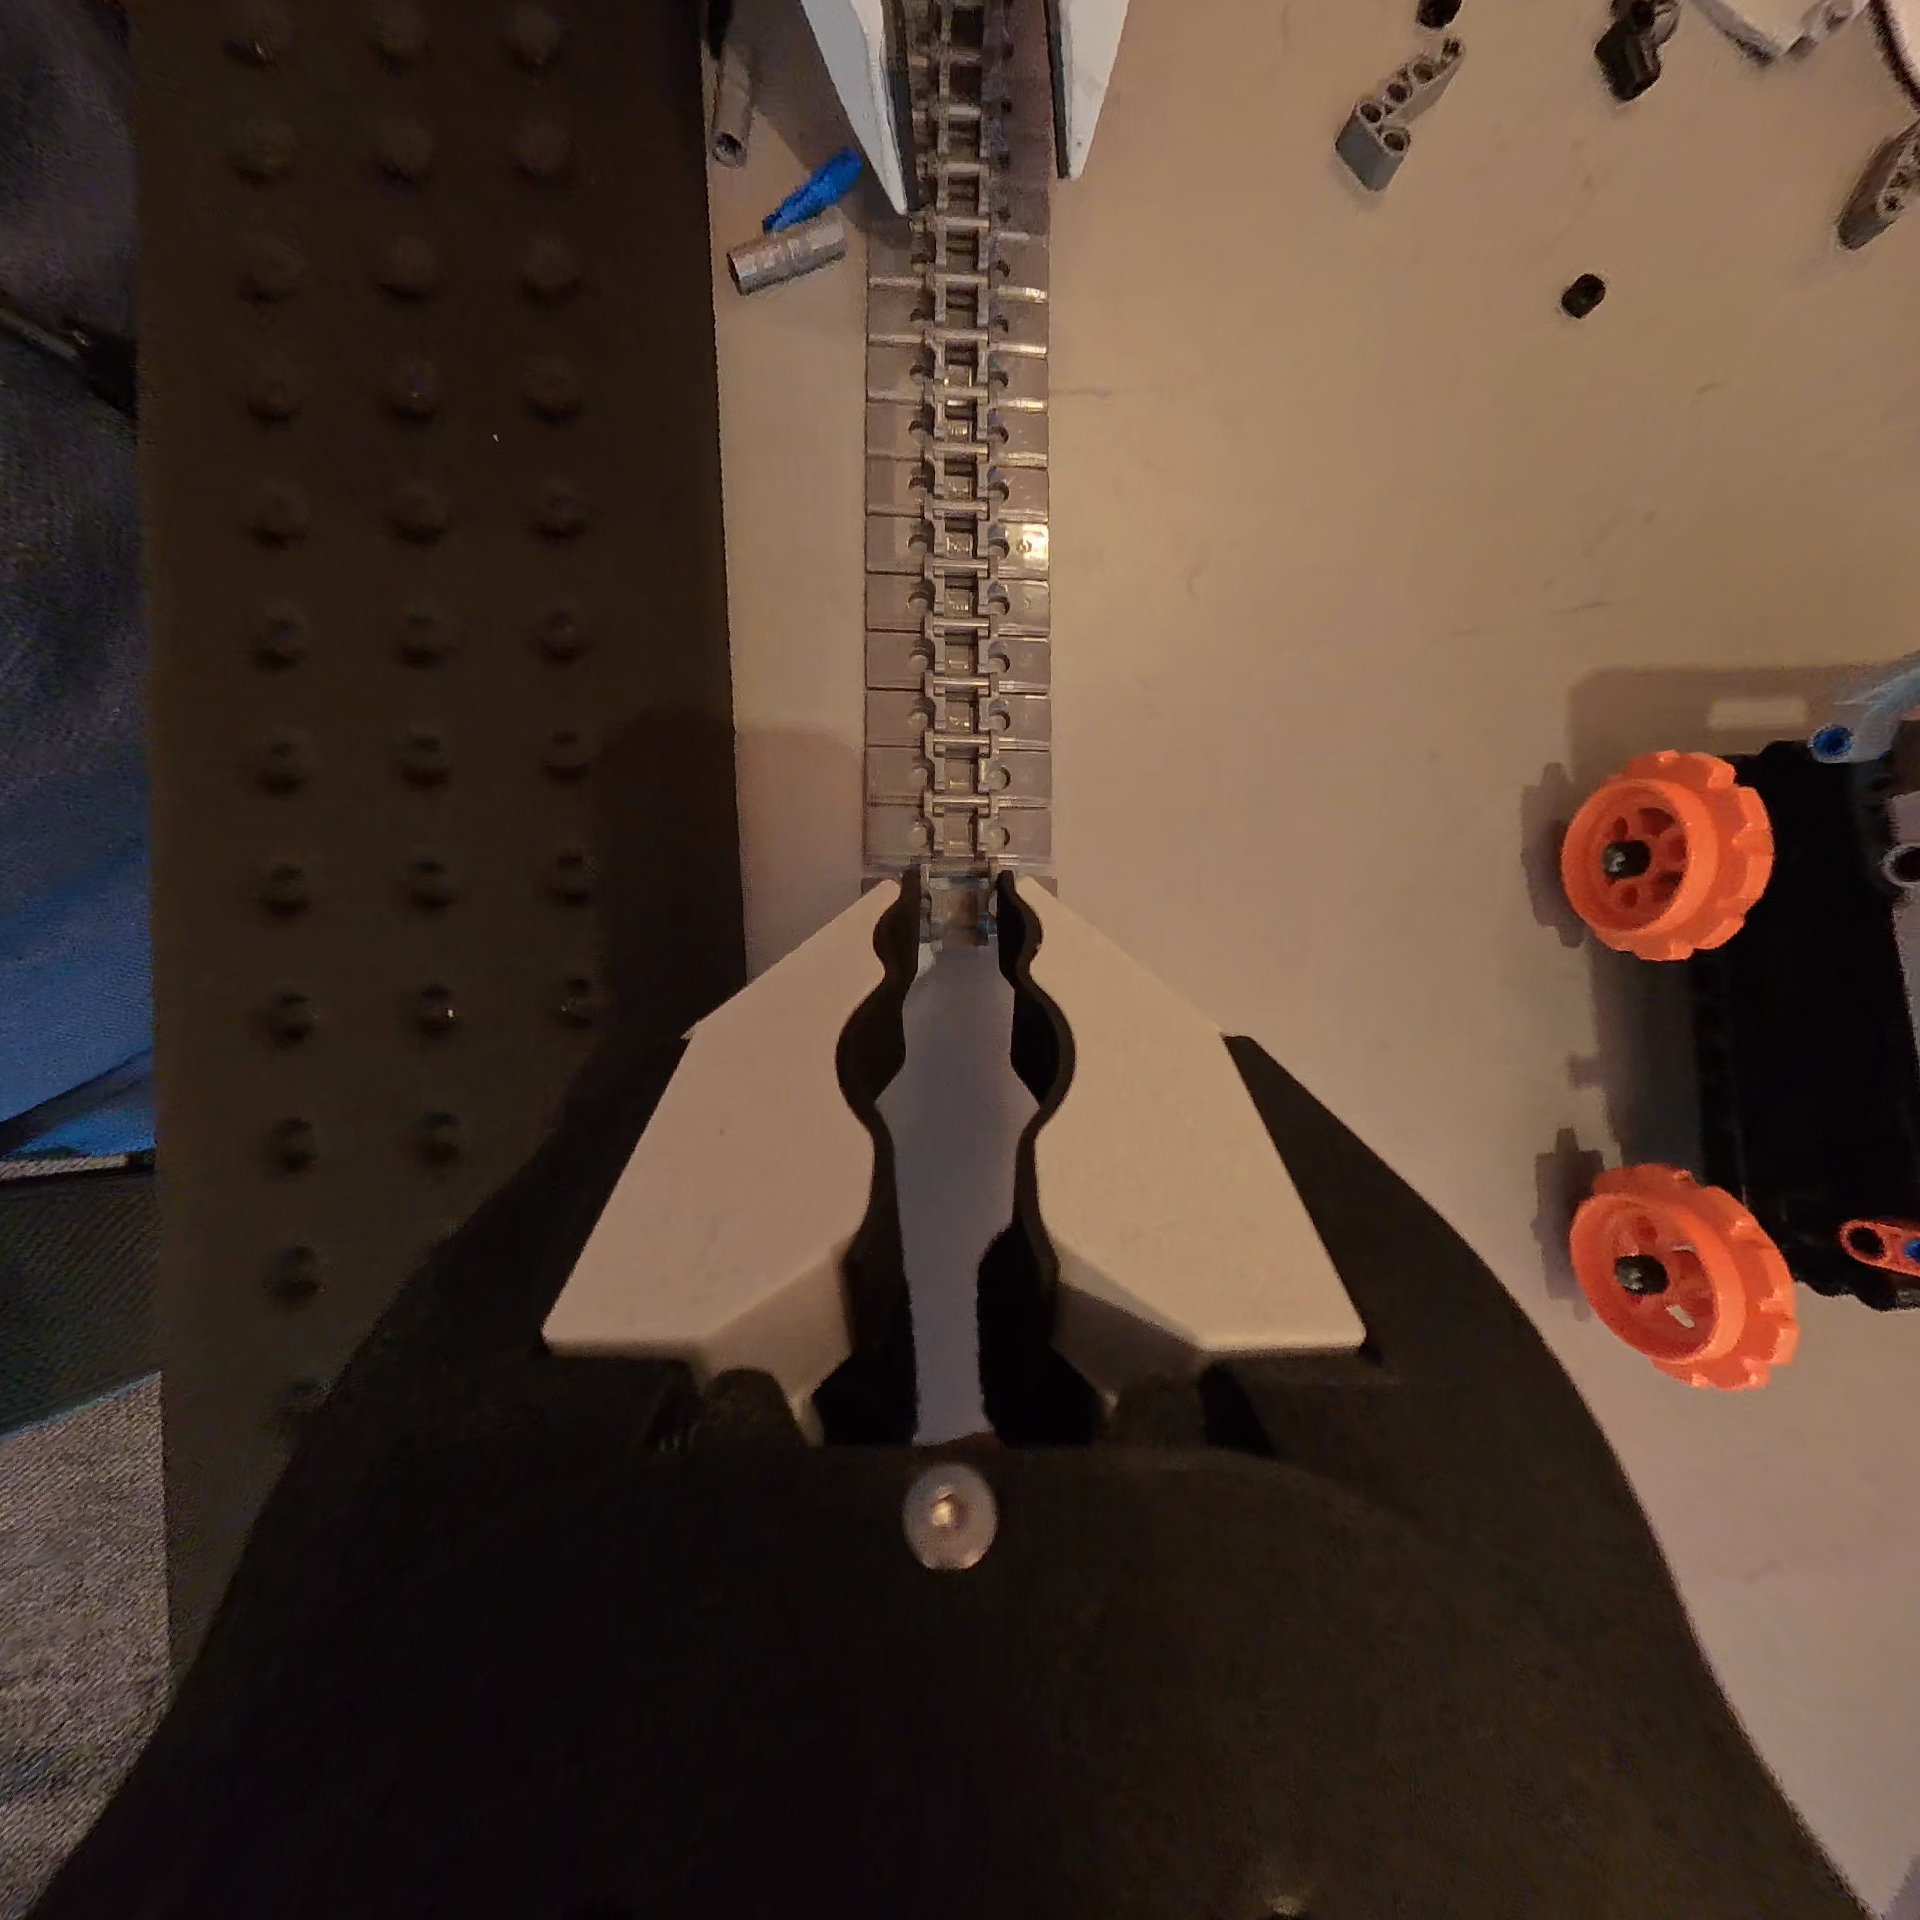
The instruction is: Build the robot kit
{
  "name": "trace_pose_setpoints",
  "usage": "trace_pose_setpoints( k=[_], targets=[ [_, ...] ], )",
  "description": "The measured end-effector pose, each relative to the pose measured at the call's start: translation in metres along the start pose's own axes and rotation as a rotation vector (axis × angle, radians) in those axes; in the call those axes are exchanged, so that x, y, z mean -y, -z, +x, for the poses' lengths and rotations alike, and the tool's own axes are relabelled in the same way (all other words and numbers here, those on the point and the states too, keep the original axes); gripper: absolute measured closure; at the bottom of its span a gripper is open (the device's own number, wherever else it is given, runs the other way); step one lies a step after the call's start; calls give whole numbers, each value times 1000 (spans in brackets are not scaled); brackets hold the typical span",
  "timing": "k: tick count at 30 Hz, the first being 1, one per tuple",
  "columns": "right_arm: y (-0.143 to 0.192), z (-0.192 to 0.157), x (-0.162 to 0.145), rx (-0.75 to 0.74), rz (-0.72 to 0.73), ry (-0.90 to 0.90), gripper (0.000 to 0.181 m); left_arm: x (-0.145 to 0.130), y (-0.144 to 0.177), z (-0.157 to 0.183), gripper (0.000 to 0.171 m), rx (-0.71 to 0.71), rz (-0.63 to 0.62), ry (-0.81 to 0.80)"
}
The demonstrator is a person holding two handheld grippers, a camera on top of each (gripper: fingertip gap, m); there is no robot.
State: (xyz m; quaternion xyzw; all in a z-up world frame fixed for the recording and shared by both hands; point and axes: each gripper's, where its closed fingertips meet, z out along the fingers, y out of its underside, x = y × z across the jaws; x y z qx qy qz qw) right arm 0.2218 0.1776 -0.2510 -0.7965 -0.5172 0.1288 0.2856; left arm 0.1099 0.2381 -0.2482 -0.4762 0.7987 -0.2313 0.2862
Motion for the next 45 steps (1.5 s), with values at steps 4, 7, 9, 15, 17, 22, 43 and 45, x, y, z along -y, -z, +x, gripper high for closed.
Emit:
trace_pose_setpoints(
  k=[4,7,9,15,17,22,43,45],
  targets=[
    [-4,0,-3,25,-13,-7,169,-3,-3,2,145,-11,-12,0],
    [-5,1,-2,28,-10,-4,169,-4,-5,4,145,-22,-18,0],
    [-5,0,0,38,-2,-4,169,-4,-6,5,146,-30,-18,0],
    [-7,1,3,54,-11,-26,169,-3,-8,6,147,-36,-18,1],
    [-8,-1,2,68,-23,-33,169,-2,-8,7,148,-37,-18,0],
    [-7,-2,2,81,-37,-37,169,-2,-9,8,148,-41,-19,-1],
    [-10,-1,9,49,-42,-15,181,-2,-9,9,149,-47,-21,-3],
    [-10,-2,8,53,-61,-15,181,-2,-9,9,150,-51,-21,-2]
  ],
)
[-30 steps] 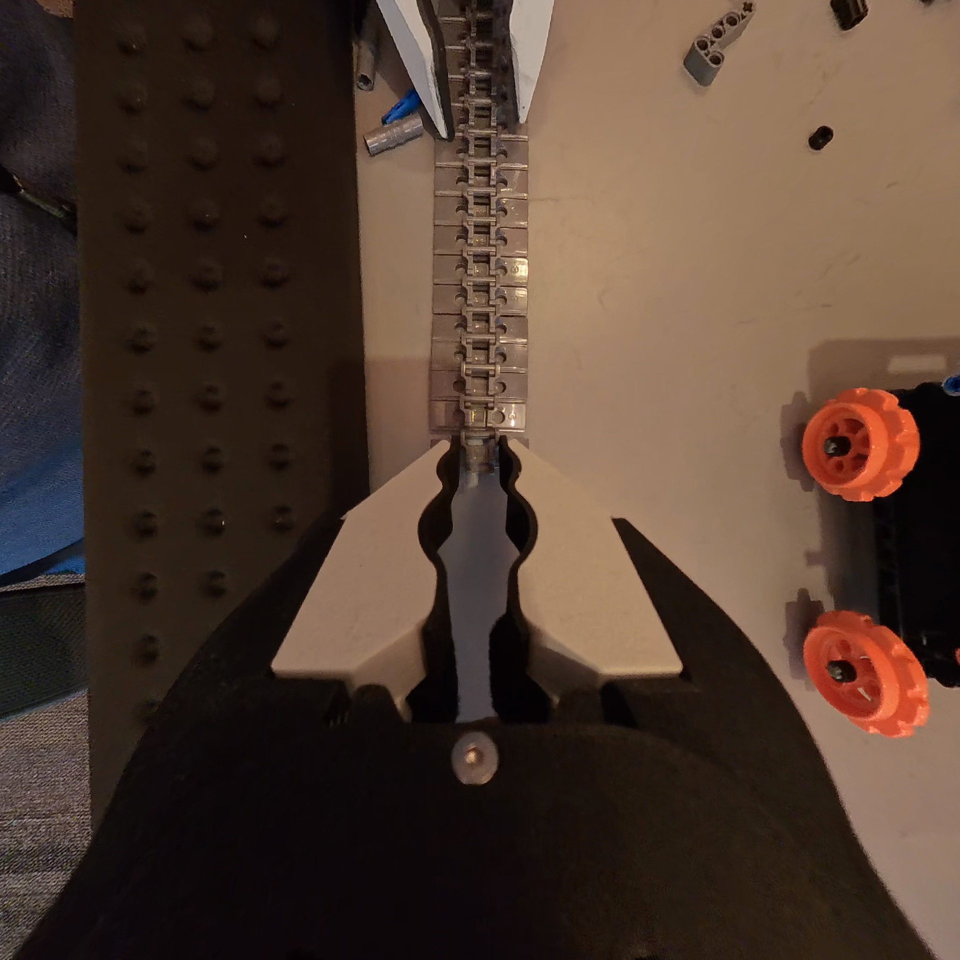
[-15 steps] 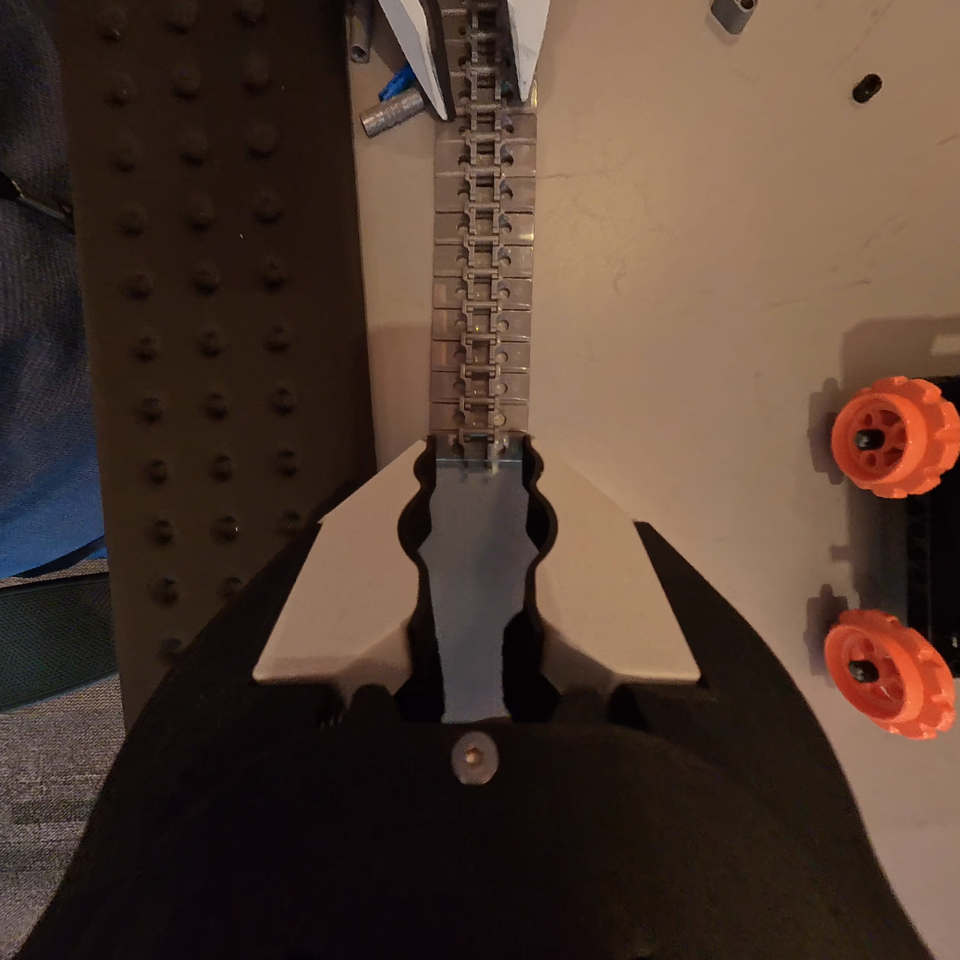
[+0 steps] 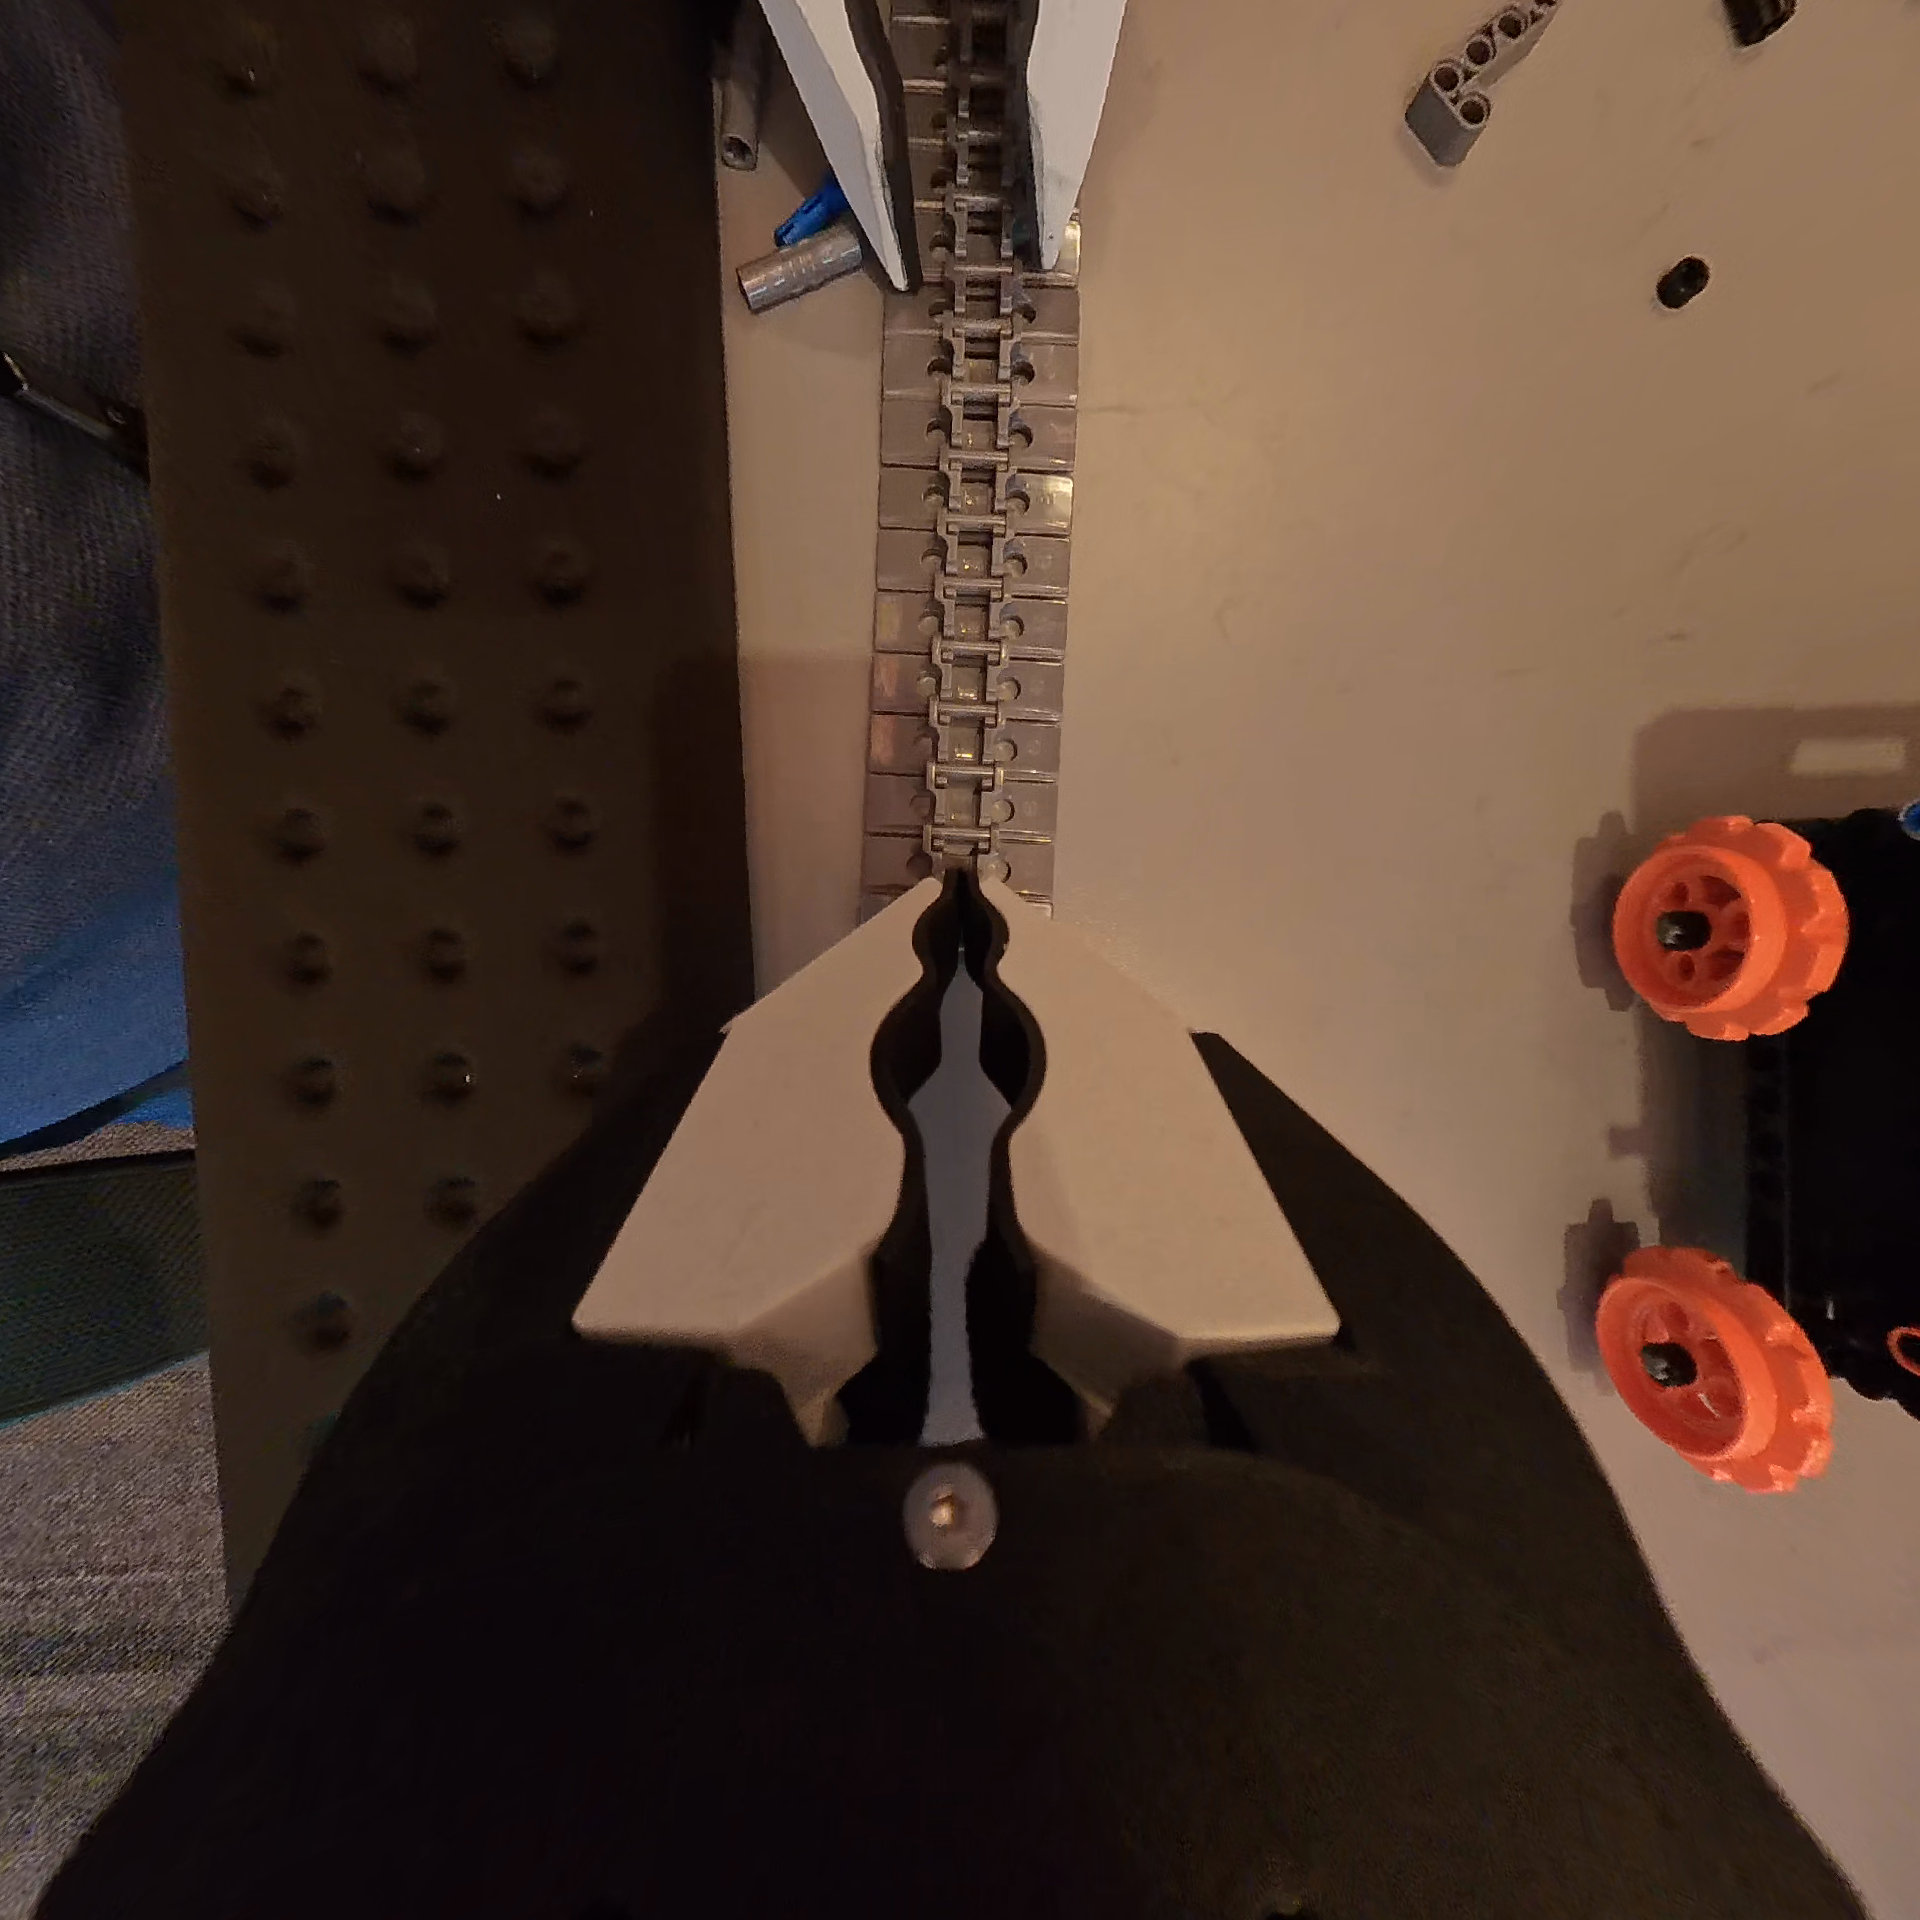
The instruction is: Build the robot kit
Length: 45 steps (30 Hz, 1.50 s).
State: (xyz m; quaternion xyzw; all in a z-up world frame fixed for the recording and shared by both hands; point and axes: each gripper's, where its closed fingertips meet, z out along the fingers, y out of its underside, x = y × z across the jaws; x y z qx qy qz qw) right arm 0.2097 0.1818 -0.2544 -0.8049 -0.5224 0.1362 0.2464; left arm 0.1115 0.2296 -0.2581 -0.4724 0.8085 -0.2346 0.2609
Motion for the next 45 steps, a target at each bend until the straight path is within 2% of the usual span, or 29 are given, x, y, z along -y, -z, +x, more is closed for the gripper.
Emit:
trace_pose_setpoints(
  k=[7,15,19,21,24,28,30,32,36,40,45],
  targets=[
    [0,-2,-4,38,-78,-8,181,0,0,1,152,-5,-4,1],
    [-2,-2,-6,111,-324,33,181,-1,0,2,152,-15,-8,11],
    [-3,-2,-5,155,-372,32,181,-1,0,3,152,-22,-5,14],
    [-3,-1,-5,148,-373,43,181,-2,2,-1,148,4,-10,9],
    [-2,17,-6,54,-354,24,181,-5,14,-14,147,65,-8,24],
    [3,37,-9,-25,-346,18,181,-4,58,-51,147,244,60,83],
    [12,38,12,-22,-256,18,174,-6,91,-78,150,378,116,139],
    [16,39,49,-41,-134,73,174,-7,124,-101,150,500,193,203],
    [-14,30,139,-58,83,175,173,-26,174,-142,156,761,244,315],
    [-65,12,208,-9,181,335,172,-38,189,-155,156,860,255,349],
    [-129,16,238,87,118,326,168,-48,195,-160,156,916,231,354]
  ],
)
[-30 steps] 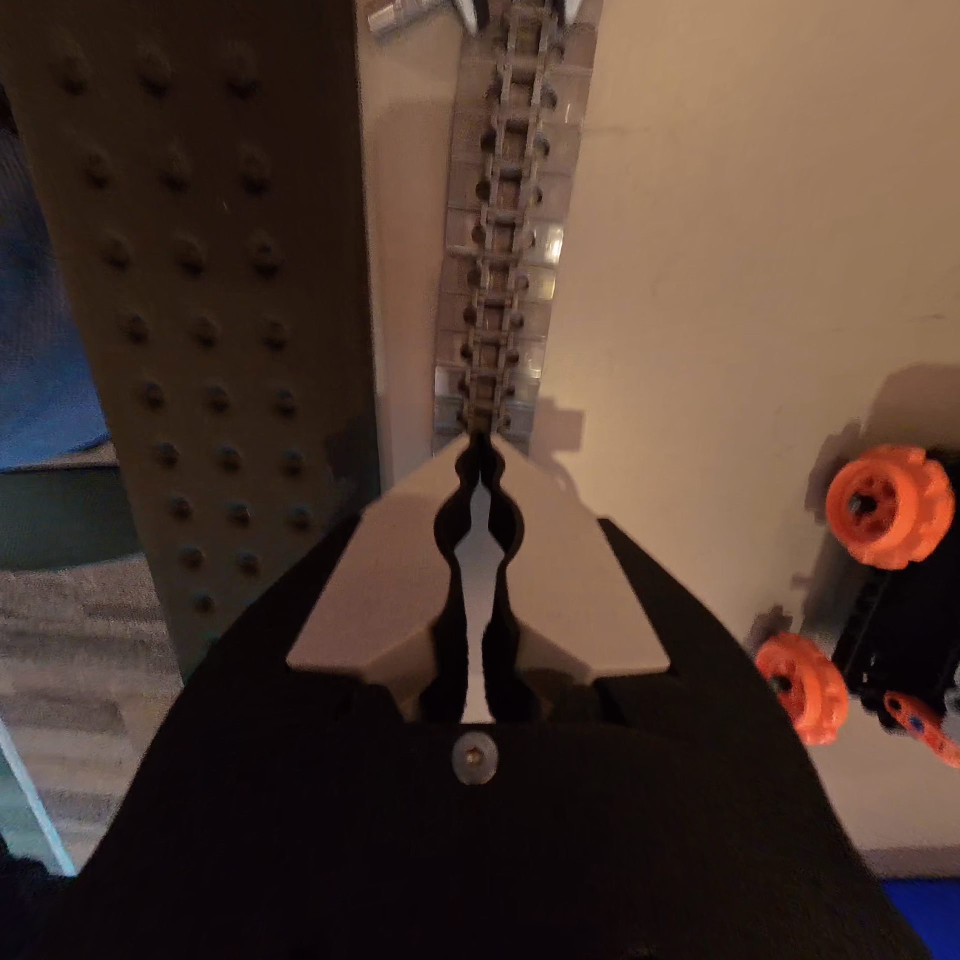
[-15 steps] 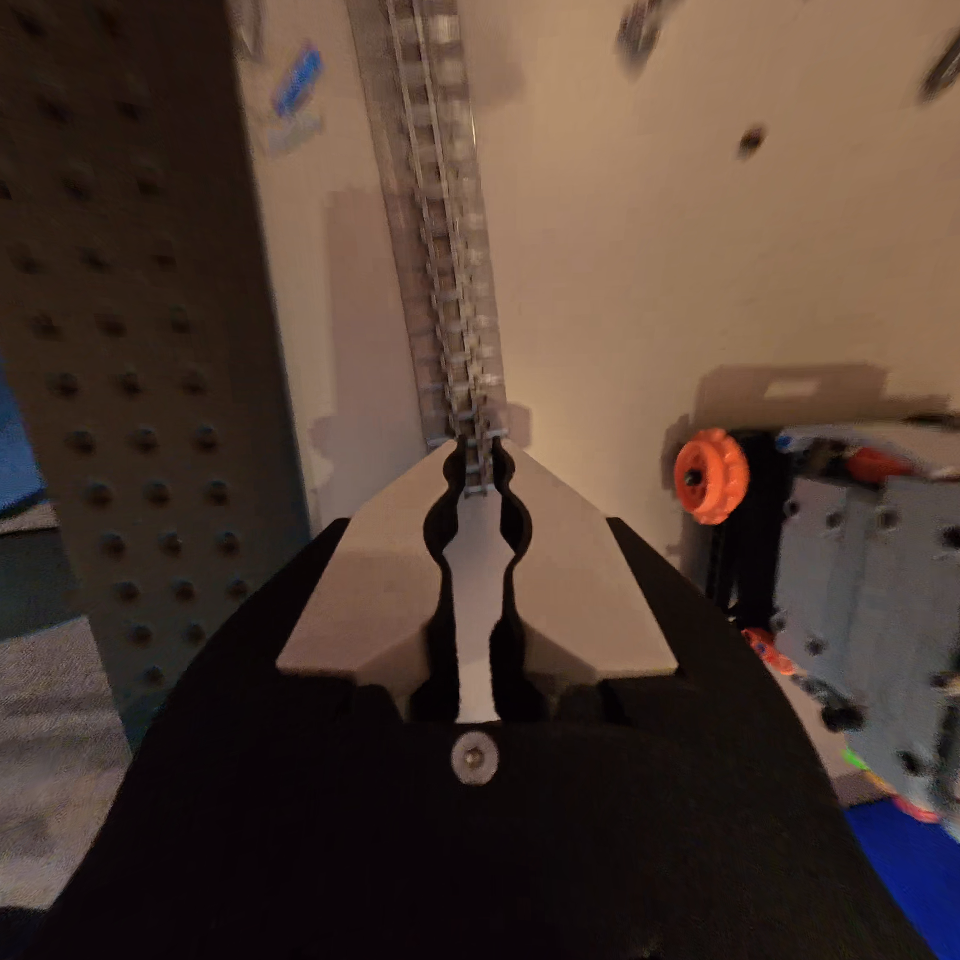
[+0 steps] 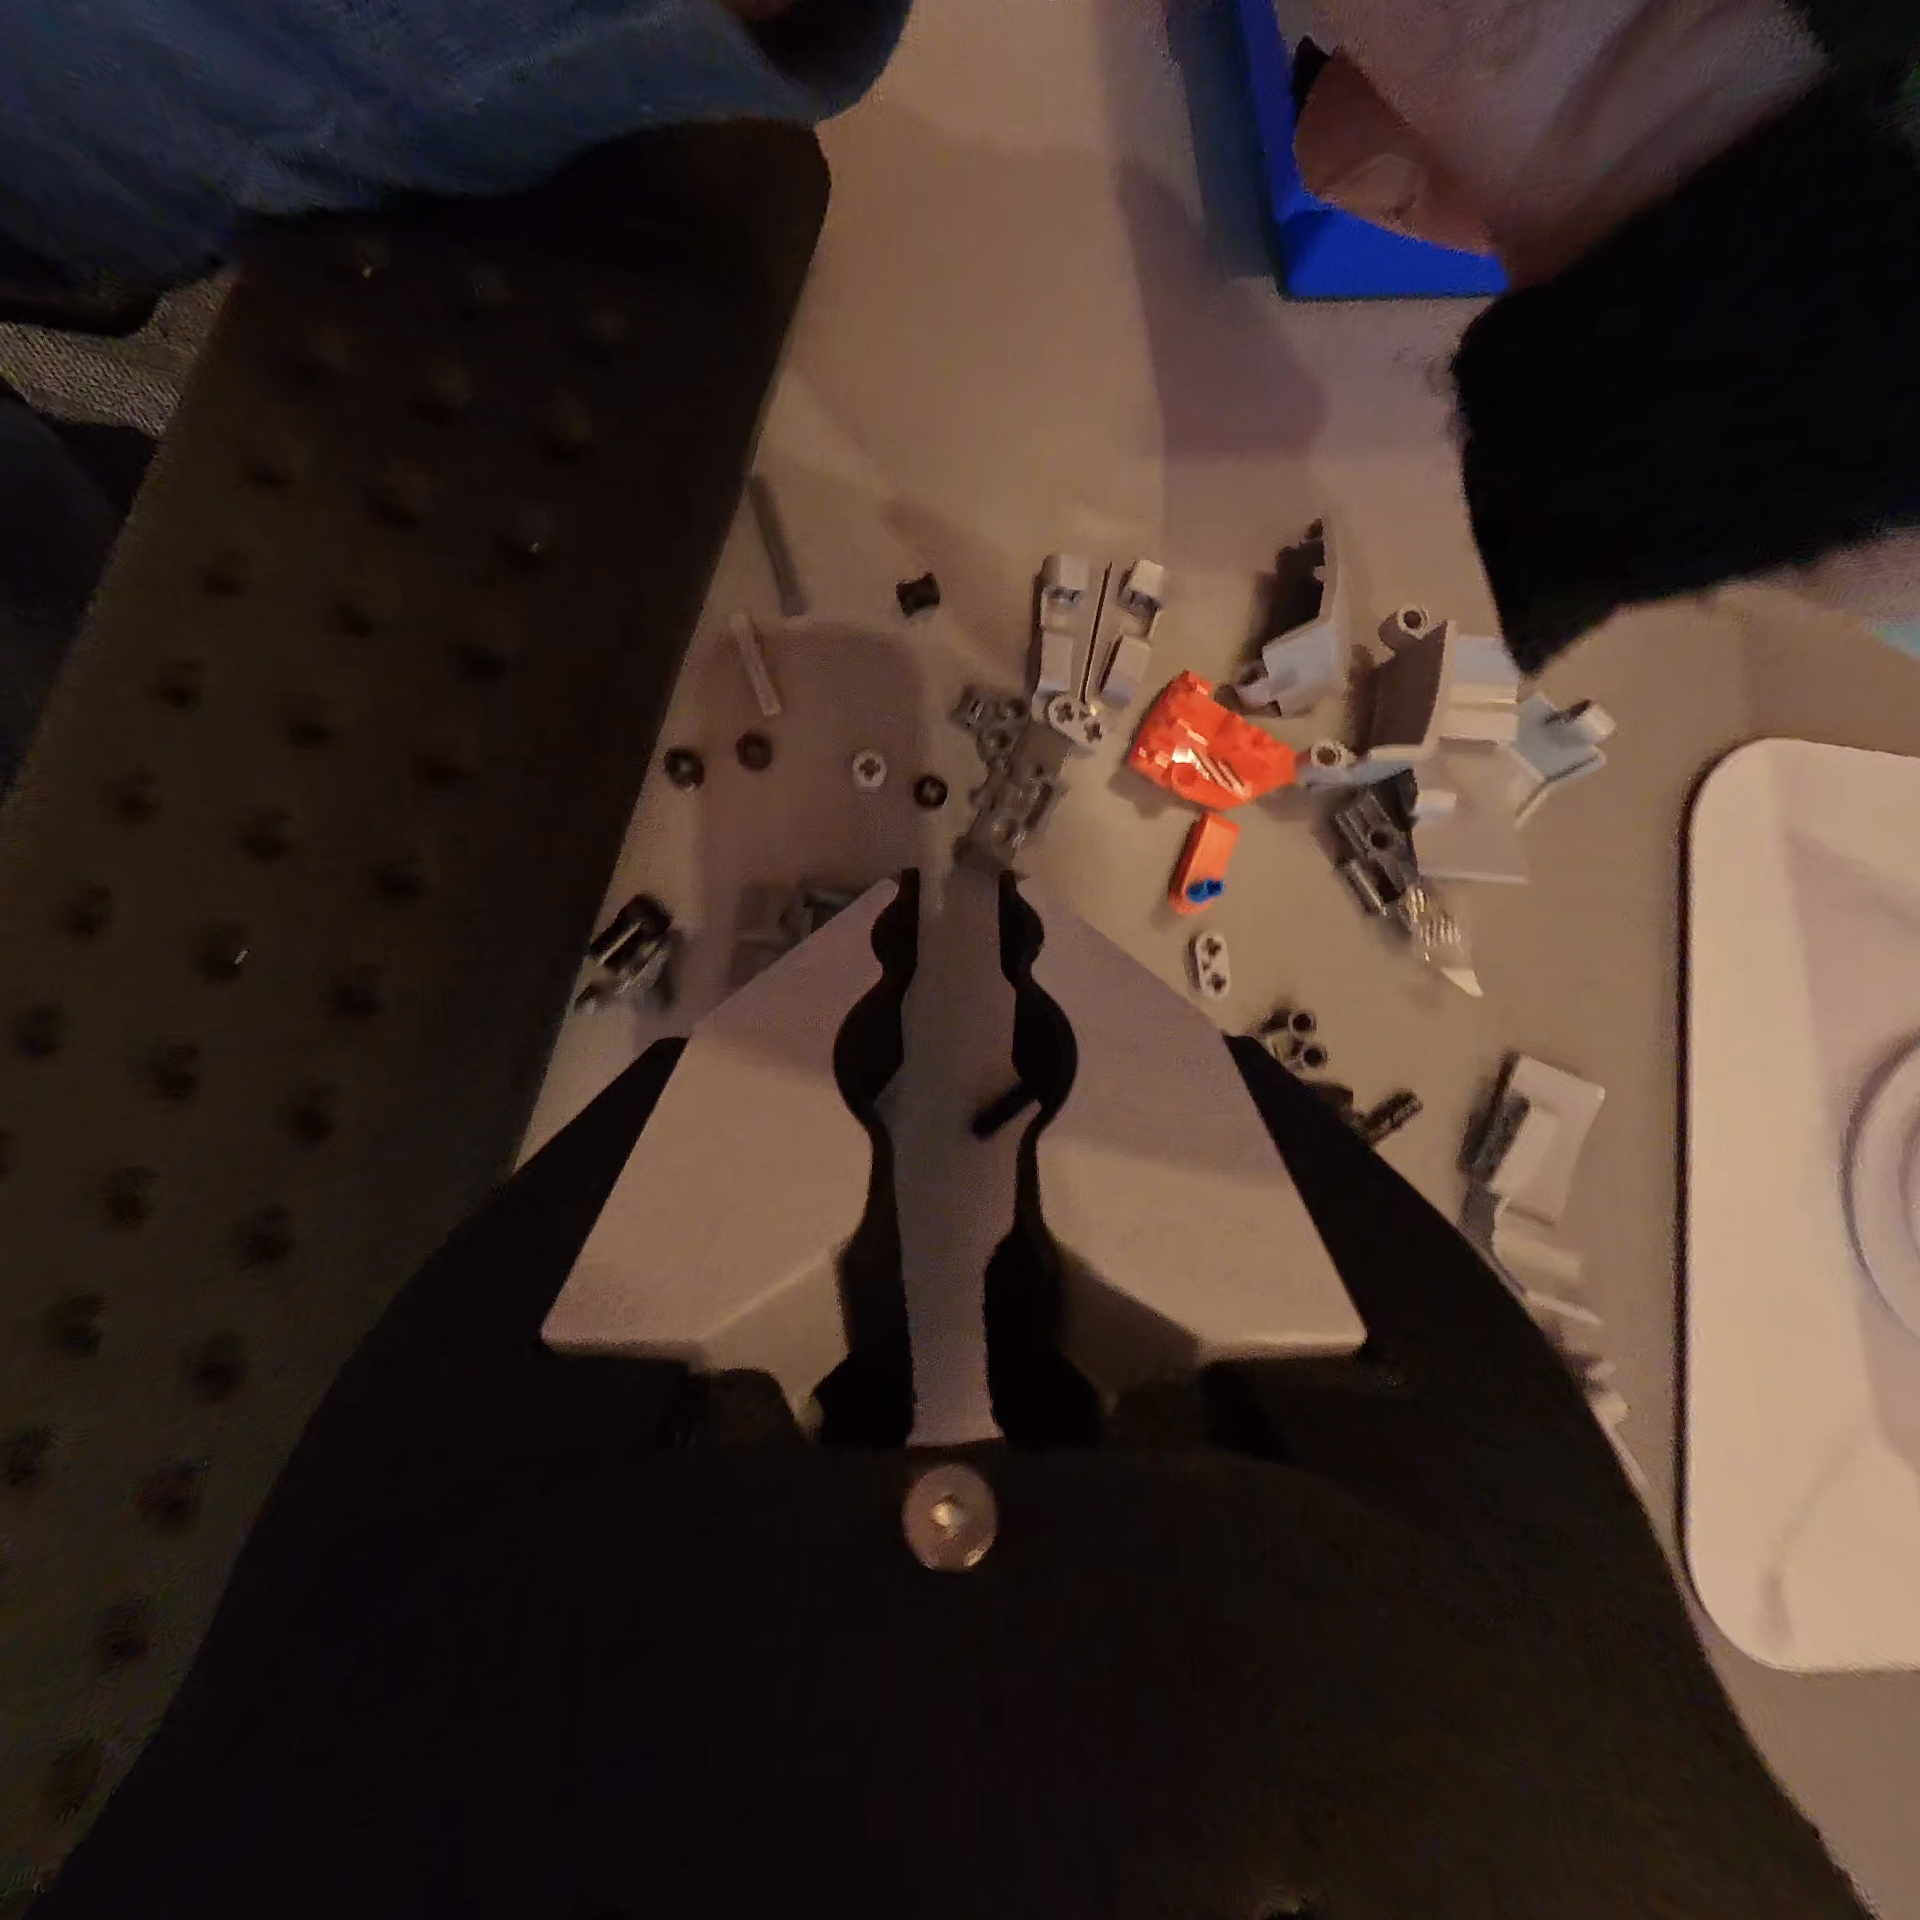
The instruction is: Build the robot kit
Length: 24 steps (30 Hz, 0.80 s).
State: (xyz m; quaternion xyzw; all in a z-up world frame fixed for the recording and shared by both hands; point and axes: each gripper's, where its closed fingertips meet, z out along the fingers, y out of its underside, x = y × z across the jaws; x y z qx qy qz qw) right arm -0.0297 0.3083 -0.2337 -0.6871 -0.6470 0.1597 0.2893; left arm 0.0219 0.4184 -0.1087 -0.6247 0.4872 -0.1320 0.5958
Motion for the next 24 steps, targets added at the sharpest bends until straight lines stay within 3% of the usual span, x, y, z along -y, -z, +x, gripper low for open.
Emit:
trace_pose_setpoints(
  k=[5,10,15,19,24],
  targets=[
    [-24,0,9,63,16,-41,176,1,1,-2,156,-2,10,16],
    [-29,3,-2,90,-1,-52,181,-6,-1,-1,156,-14,-12,16],
    [-20,31,-22,-9,-61,-56,181,-2,3,-10,156,9,7,54],
    [-12,8,5,104,98,-103,181,0,7,-21,156,42,20,89],
    [-30,1,-2,112,60,-81,181,-1,8,-24,156,48,22,102]
  ],
)
